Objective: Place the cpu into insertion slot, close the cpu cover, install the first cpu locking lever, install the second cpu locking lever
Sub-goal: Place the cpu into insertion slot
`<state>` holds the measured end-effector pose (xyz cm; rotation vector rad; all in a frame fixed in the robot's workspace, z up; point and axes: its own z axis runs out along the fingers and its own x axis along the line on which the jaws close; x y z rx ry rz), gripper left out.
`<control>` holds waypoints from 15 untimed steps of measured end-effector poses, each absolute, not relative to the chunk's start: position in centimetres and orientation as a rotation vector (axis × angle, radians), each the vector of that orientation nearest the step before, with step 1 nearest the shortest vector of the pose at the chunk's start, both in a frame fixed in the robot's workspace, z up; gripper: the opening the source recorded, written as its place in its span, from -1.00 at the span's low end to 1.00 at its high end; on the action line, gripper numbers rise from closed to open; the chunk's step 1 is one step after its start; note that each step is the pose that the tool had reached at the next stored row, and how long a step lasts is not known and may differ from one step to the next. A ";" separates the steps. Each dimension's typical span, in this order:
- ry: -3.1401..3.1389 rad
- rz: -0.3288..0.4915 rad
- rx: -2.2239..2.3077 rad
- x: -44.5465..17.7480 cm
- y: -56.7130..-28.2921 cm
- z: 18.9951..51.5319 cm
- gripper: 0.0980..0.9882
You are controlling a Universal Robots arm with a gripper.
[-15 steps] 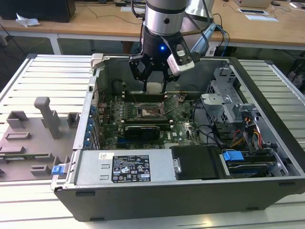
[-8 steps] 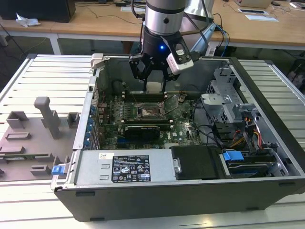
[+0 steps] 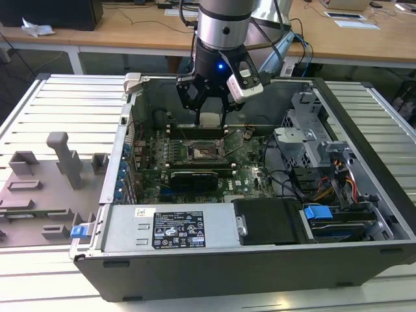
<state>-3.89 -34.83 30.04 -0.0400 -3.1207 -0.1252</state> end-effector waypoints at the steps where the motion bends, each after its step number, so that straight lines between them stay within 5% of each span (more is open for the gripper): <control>1: -3.121 -0.125 -0.040 -3.9 -34.8 30.0 0.00; 15: -3.121 -0.125 -0.040 -3.9 -34.8 29.4 0.00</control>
